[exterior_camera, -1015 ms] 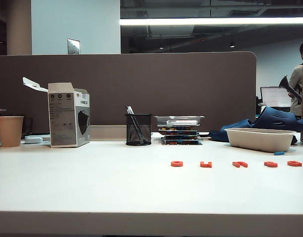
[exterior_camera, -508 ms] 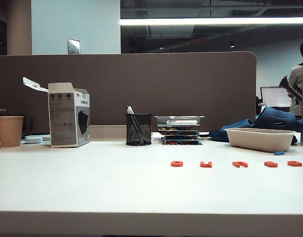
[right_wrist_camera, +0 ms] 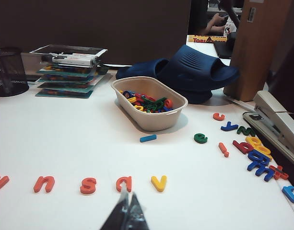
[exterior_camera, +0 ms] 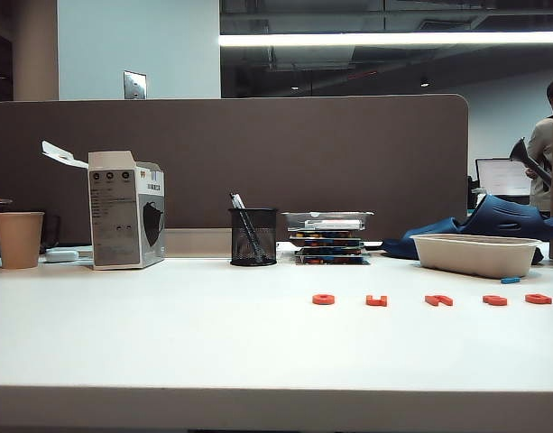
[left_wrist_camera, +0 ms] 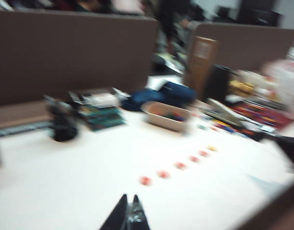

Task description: Select the appropriate letters from the row of letter magnets placed on the table to arrange into the word "sun".

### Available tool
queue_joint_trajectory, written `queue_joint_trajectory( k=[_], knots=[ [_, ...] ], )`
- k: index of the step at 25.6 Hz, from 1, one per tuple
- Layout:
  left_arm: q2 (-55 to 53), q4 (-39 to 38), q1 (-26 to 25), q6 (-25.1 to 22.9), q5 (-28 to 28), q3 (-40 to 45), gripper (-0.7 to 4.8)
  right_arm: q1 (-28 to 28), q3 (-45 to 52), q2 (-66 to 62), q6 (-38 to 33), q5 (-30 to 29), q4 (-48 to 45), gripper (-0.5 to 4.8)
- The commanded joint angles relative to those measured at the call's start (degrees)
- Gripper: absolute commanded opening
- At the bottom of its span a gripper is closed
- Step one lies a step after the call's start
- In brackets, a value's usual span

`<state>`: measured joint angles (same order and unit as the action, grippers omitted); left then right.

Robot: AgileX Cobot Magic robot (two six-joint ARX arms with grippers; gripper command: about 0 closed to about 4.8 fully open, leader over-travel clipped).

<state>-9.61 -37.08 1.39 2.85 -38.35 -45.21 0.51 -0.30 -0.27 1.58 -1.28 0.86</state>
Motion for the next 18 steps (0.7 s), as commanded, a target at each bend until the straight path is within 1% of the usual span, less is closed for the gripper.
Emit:
queue_joint_trajectory(
  k=[1, 3, 4, 5, 7, 8, 10, 11, 12, 13, 14, 16, 18],
  knots=[
    [-6.2, -10.9, -0.1, 0.2, -4.2, -11.2, -0.06, -0.1, 0.3, 0.4, -0.1, 0.1, -1.1, -0.05],
    [-11.0, -16.1, -0.1, 0.1, -4.4, -18.8, -0.05, -0.1, 0.3, 0.4, -0.3, 0.1, -1.1, -0.06],
    [-15.8, -20.4, -0.1, 0.2, -4.3, -26.0, -0.06, -0.1, 0.3, 0.4, -0.3, 0.1, -1.1, -0.06],
    [-19.2, -23.5, -0.1, 0.2, -4.3, -31.4, -0.06, -0.1, 0.3, 0.4, -0.3, 0.1, -1.1, -0.06],
    [-22.7, -26.4, -0.1, 0.4, -3.9, -36.9, -0.06, -0.1, 0.3, 0.4, -0.3, 0.1, -1.1, -0.06],
    [-24.4, -27.3, 0.8, 2.3, -2.8, -39.8, -0.05, -0.1, 0.3, 0.4, -0.3, 0.1, -1.0, -0.06],
    [-26.9, -27.1, 3.6, 9.3, 0.3, -44.0, -0.06, 0.0, 0.3, 0.4, -0.3, 0.1, -1.0, -0.06],
    [-28.6, -27.3, 6.5, 12.7, 3.3, -46.2, -0.05, 0.0, 0.3, 0.4, -0.3, 0.3, -0.9, -0.06],
    [-29.9, -27.8, 10.4, 14.0, 7.2, -47.7, -0.05, 0.0, 0.3, 0.4, -0.3, 0.3, -0.6, -0.06],
    [-30.8, -28.2, 13.2, 14.2, 9.2, -48.1, -0.05, 0.0, 0.3, 0.4, -0.3, 0.3, -0.6, -0.06],
    [-32.2, -28.7, 17.7, 15.9, 11.7, -48.3, -0.05, 0.0, 0.3, 0.4, -0.3, 0.3, -0.6, -0.06],
    [-33.7, -29.5, 21.9, 17.8, 14.8, -48.3, -0.05, 0.0, 0.3, 0.4, -0.3, 0.3, -0.7, -0.06],
    [-35.8, -30.7, 25.9, 20.3, 20.9, -48.2, -0.05, 0.0, 0.3, 0.4, -0.3, 0.3, -0.6, -0.06]
  ],
)
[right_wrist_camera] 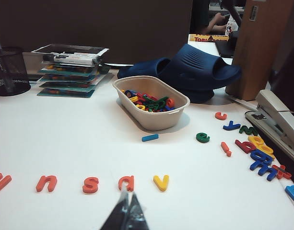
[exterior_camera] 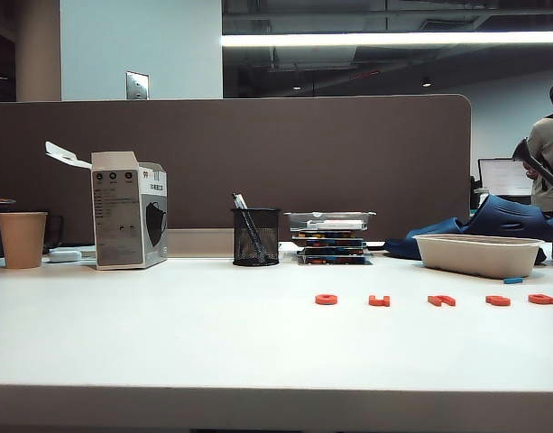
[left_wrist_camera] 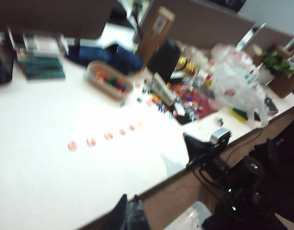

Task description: Select the appropriate letters from the row of letter magnets placed on the table to arrange into the word "sun".

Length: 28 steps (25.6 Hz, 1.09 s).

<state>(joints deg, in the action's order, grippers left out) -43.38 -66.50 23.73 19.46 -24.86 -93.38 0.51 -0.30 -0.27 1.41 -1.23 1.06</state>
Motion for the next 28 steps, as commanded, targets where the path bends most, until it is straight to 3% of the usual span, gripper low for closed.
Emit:
queue_joint_trajectory(
  k=[1, 4, 13, 17, 23, 28],
  knots=[
    [-2.8, -1.6, 4.9, 4.0, 9.9, -0.1, -0.05, 0.0, 0.3, 0.4, -0.1, 0.3, -0.9, -0.06],
    [-5.4, -1.6, 6.6, 5.0, 14.0, -0.1, -0.05, 0.0, 0.3, 0.4, -0.1, 0.3, -0.8, -0.06],
    [-16.5, 1.3, 6.9, 8.4, 13.1, 0.0, -0.06, 0.0, 0.3, 0.4, -0.1, 0.3, -0.5, -0.06],
    [-19.1, 5.4, 10.9, 11.3, 13.8, 0.0, -0.06, 0.0, 0.3, 0.4, -0.1, 2.9, 0.8, -0.06],
    [-23.6, 10.3, 23.1, 14.3, 25.7, 0.0, -0.06, 0.0, 0.3, 0.4, -0.1, 3.0, 0.8, -0.06],
    [-25.7, 10.5, 27.3, 15.4, 33.0, 0.0, -0.06, 0.0, 0.3, 0.4, -0.1, 3.0, 0.8, -0.06]
  ],
)
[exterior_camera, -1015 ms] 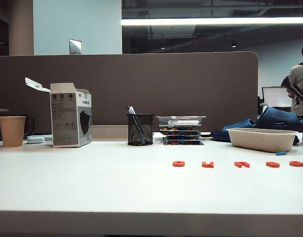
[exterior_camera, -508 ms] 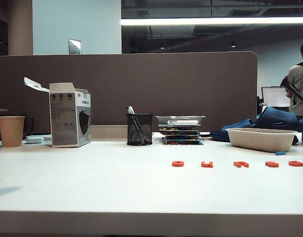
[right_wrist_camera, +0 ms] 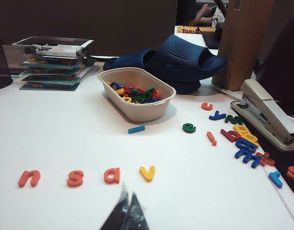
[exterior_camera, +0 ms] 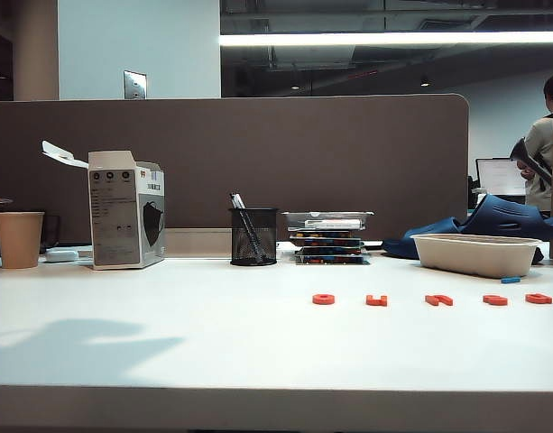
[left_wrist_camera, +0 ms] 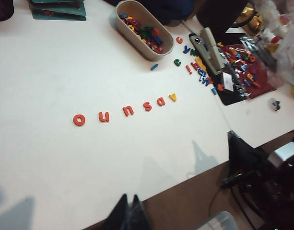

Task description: Select the appropriate letters from the row of letter magnets placed on the table to arrange into the word "sun".

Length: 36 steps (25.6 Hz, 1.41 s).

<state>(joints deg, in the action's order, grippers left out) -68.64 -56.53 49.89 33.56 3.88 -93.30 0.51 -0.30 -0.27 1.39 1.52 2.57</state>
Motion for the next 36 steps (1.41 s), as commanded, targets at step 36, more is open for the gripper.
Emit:
queue_joint_trajectory(
  k=[36],
  knots=[
    [-1.4, 0.7, 1.4, 4.5, 4.3, -0.1, -0.05, -2.1, -62.5, -52.8, -12.3, -11.7, 39.6, 1.11]
  ],
)
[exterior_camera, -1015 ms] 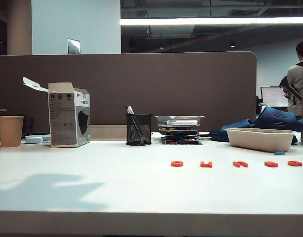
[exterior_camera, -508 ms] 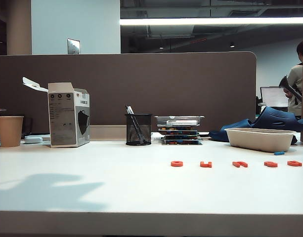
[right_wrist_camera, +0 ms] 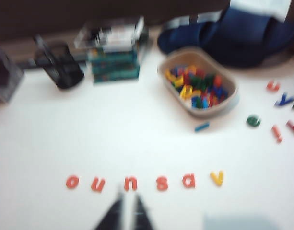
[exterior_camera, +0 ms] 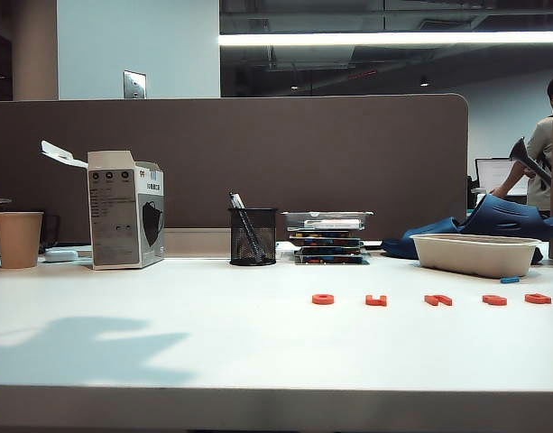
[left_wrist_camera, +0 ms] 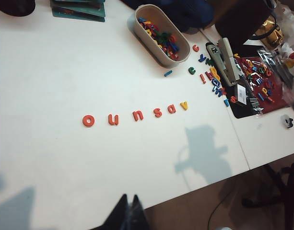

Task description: Select the appropriate letters from the row of letter magnets placed on the table to arrange into the word "sun".

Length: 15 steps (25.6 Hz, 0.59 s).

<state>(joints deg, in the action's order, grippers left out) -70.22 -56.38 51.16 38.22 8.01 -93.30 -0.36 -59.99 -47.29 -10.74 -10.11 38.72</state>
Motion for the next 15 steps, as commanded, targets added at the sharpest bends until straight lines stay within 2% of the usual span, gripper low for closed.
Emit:
queue_joint_trajectory(
  k=[1, 8, 12, 15],
  knots=[
    [0.2, 0.6, 0.2, -0.3, 0.1, -0.1, -0.05, -2.0, -4.2, -8.6, -0.2, -0.1, 4.7, 1.38],
    [0.2, 0.6, 0.2, -0.3, 0.2, -0.1, -0.05, -8.3, -12.1, -31.8, 1.0, 0.0, 6.5, 1.50],
    [0.2, 0.5, 0.2, -0.3, 0.2, -0.1, -0.05, -9.4, -15.1, -41.9, 3.7, 0.3, 6.5, 1.50],
    [0.2, 0.5, 0.2, -0.3, 0.2, -0.1, -0.05, -9.7, -16.5, -46.9, 4.7, 3.3, 7.2, 1.53]
  ],
)
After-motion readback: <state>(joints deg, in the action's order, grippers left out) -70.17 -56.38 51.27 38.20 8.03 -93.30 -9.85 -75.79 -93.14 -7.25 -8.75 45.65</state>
